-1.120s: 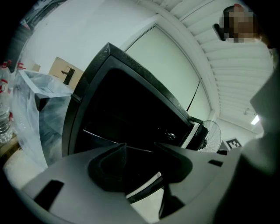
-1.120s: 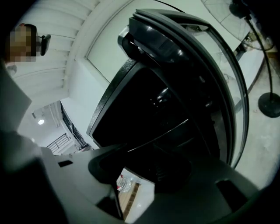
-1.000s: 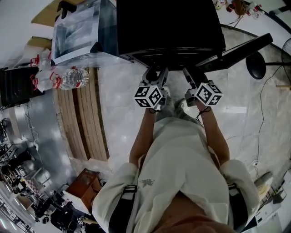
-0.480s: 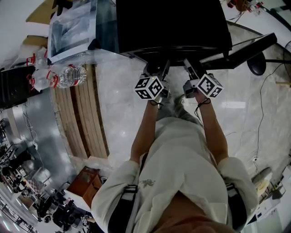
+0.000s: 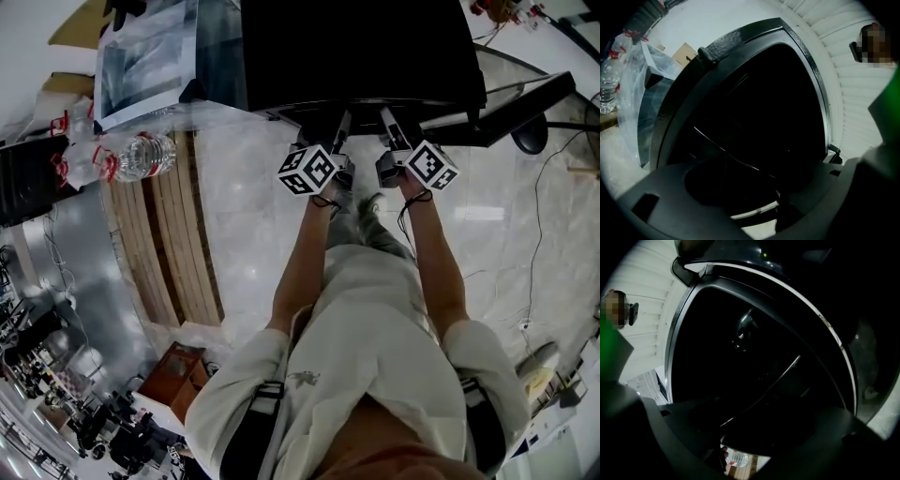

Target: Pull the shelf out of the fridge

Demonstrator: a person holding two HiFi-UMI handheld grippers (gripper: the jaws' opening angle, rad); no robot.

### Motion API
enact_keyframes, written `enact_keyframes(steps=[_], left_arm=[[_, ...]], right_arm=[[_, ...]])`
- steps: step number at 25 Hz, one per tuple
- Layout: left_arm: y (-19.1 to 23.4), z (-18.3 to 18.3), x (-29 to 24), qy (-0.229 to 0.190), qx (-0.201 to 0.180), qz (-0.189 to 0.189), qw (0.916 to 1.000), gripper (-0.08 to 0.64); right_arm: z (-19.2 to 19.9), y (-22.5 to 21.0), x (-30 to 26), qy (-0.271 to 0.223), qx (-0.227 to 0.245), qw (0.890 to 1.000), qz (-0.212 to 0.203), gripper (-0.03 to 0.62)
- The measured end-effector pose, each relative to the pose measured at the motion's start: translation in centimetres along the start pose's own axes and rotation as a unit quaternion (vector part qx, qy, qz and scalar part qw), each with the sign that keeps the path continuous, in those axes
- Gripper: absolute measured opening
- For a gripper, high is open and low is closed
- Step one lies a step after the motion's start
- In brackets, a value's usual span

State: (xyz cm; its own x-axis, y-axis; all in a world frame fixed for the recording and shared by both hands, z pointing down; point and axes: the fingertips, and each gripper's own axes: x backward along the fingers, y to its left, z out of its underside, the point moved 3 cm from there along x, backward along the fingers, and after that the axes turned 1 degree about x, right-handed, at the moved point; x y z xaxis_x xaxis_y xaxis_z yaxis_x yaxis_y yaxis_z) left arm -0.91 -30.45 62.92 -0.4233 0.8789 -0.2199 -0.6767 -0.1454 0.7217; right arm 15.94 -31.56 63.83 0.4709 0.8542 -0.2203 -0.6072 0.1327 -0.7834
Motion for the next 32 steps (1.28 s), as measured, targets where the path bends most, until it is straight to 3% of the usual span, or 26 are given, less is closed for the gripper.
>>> enact_keyframes(steps=[16, 23, 26, 32], left_arm=[[1.1, -0.6, -3.1, -0.017, -0.026, -0.005, 0.9995, 0.293], [1.3, -0.4, -3.9, -0.013, -0.038, -0.007, 0.9991, 0.216], [1.3, -0.5, -3.9, -0.015, -0.028, -0.001, 0.9995, 0.197], [1.1, -0.3, -3.7, -0.016, -0.013, 0.006, 0.9998, 0.169]], right_arm=[[-0.8, -1.6, -3.0, -0.015, 0.042, 0.999, 0.018, 0.259], [-1.2, -1.5, -4.0, -0.010, 0.070, 0.998, 0.005, 0.242], [-1.5, -0.5, -4.1, -0.008, 0.086, 0.996, -0.001, 0.186], [-1.6, -0.9, -3.6, -0.028, 0.064, 0.997, -0.017, 0.133]])
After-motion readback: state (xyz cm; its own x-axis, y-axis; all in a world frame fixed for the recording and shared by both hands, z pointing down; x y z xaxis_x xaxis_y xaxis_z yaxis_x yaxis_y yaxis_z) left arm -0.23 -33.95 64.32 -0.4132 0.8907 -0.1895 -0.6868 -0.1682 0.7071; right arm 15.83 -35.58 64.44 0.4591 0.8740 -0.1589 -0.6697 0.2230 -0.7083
